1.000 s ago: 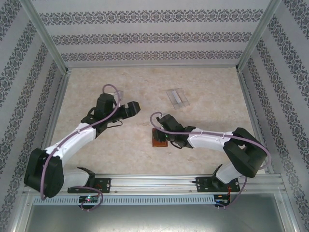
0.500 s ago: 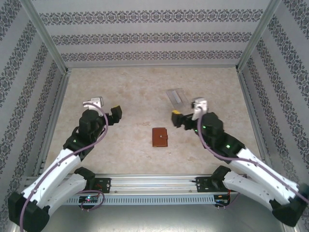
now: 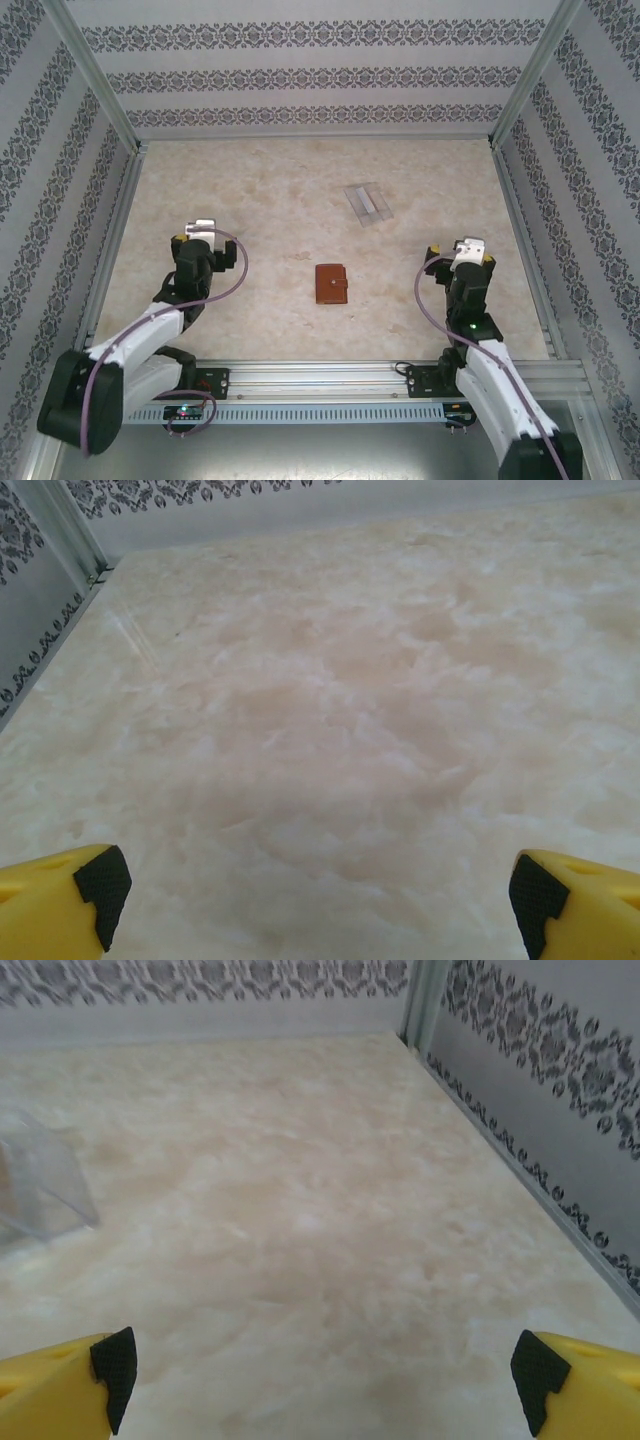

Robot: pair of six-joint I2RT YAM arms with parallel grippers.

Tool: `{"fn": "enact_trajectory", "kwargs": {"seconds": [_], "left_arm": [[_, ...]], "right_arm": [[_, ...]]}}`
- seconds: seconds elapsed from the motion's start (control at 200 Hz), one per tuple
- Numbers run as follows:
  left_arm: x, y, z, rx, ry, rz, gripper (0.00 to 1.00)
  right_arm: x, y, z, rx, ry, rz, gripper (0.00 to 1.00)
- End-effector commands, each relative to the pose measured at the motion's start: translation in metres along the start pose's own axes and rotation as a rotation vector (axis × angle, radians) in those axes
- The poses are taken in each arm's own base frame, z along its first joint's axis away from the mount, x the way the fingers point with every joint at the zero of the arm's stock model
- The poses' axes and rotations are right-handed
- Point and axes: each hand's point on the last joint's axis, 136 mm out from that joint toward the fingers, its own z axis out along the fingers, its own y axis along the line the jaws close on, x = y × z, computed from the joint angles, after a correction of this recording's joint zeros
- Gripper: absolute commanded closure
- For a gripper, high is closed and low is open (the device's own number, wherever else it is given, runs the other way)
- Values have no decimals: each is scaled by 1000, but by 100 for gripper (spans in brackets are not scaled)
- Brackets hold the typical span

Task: Put the credit cards into the card holder

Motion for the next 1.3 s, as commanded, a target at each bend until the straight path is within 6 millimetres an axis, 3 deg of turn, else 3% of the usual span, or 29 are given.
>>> {"fn": "enact_trajectory", "kwargs": {"seconds": [0.0,0.11,0.28,0.37,0.41,0.535,0.595,0.605,0.65,1.294], "left_arm": [[-19,12,15,-21,-96,26,1],[-5,17,36,22,-62,-43,1],[-9,21,61,60,-73,-122,1],[10,23,82,72,-29,-164,1],[9,19,83,92,-40,-151,1],[12,22,82,76,-31,-161,1],[12,23,82,74,-30,-159,1],[12,23,82,72,-28,-159,1],[12,23,83,70,-30,-160,1],[12,22,83,55,-25,-142,1]], "right_arm": [[-22,10,13,-74,-107,-14,2],[-25,21,30,-115,-78,-37,2],[-36,34,58,-154,-76,-37,2],[-45,39,74,-173,-86,24,2],[-46,42,81,-188,-86,50,2],[-19,47,103,-183,-29,40,2],[-18,48,103,-179,-29,31,2],[-27,49,105,-182,-42,32,2],[-30,50,107,-186,-41,27,2],[-30,56,107,-190,-36,-6,2]]}}
